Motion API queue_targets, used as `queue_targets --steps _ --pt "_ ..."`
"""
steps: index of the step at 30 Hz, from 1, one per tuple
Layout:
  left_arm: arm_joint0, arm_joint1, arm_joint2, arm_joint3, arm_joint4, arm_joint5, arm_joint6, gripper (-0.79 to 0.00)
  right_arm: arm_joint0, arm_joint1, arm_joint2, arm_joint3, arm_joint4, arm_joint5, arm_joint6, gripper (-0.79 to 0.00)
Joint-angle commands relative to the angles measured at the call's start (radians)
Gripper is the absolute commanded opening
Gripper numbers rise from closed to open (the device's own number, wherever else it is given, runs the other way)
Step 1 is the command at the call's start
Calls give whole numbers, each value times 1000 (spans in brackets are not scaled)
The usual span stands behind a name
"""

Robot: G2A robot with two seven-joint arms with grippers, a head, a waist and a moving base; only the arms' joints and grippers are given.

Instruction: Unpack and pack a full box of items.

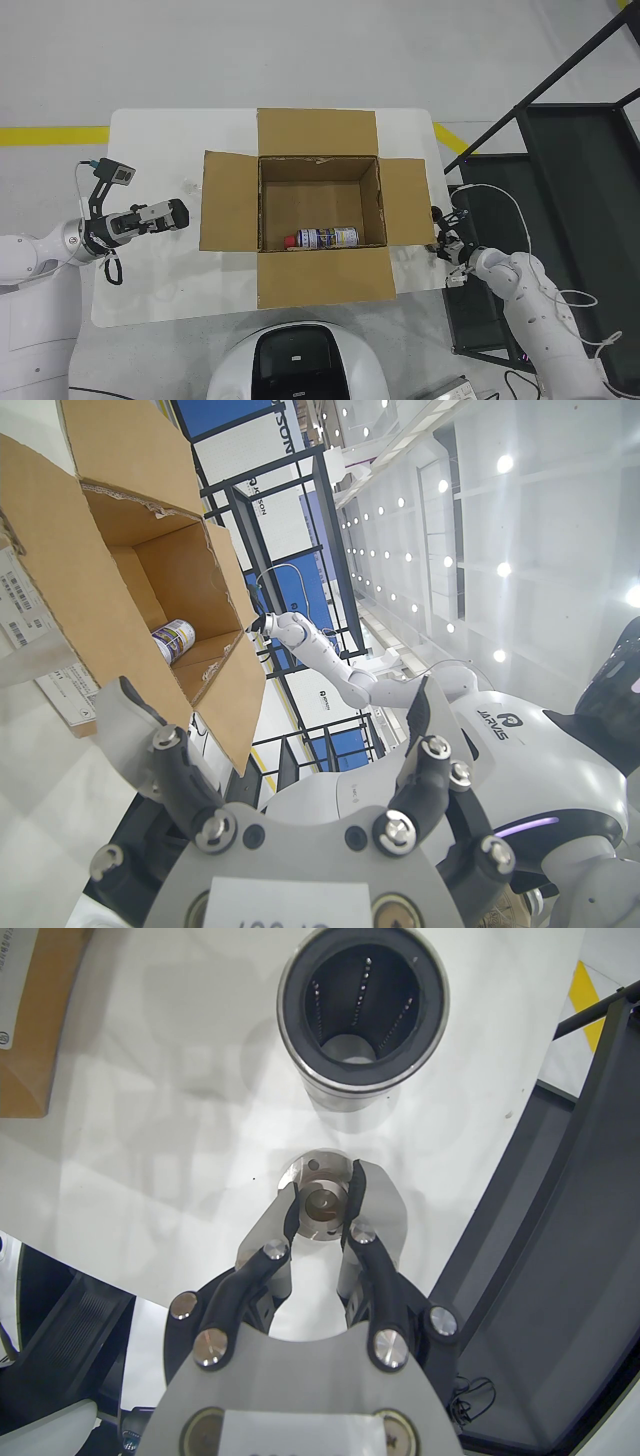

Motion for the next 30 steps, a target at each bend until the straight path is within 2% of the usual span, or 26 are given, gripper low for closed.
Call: queue_targets --steps 1,7,8,9,11,16,25,27,28,30 --pt "0 0 0 0 0 0 0 0 4 0 -1 6 0 -2 -5 -785" --pt "0 0 0 0 0 0 0 0 5 2 -1 9 1 3 -11 -785" --pt "0 0 0 0 0 0 0 0 4 2 -1 8 1 6 -13 -668" --pt "0 0 0 0 0 0 0 0 4 2 -2 7 1 7 -14 -668" --pt "0 0 0 0 0 0 0 0 3 3 -3 5 1 11 -14 -736" --pt "0 0 0 0 0 0 0 0 5 3 -11 5 -5 22 -10 -677" --pt "0 0 0 0 0 0 0 0 18 1 -31 16 -18 38 -6 -693" --pt "0 0 0 0 0 0 0 0 21 1 -35 18 -24 41 -5 -714" --pt "0 0 0 0 0 0 0 0 22 1 -36 18 -26 43 -5 -767" --pt "0 0 0 0 0 0 0 0 25 1 -40 20 -31 46 -5 -785"
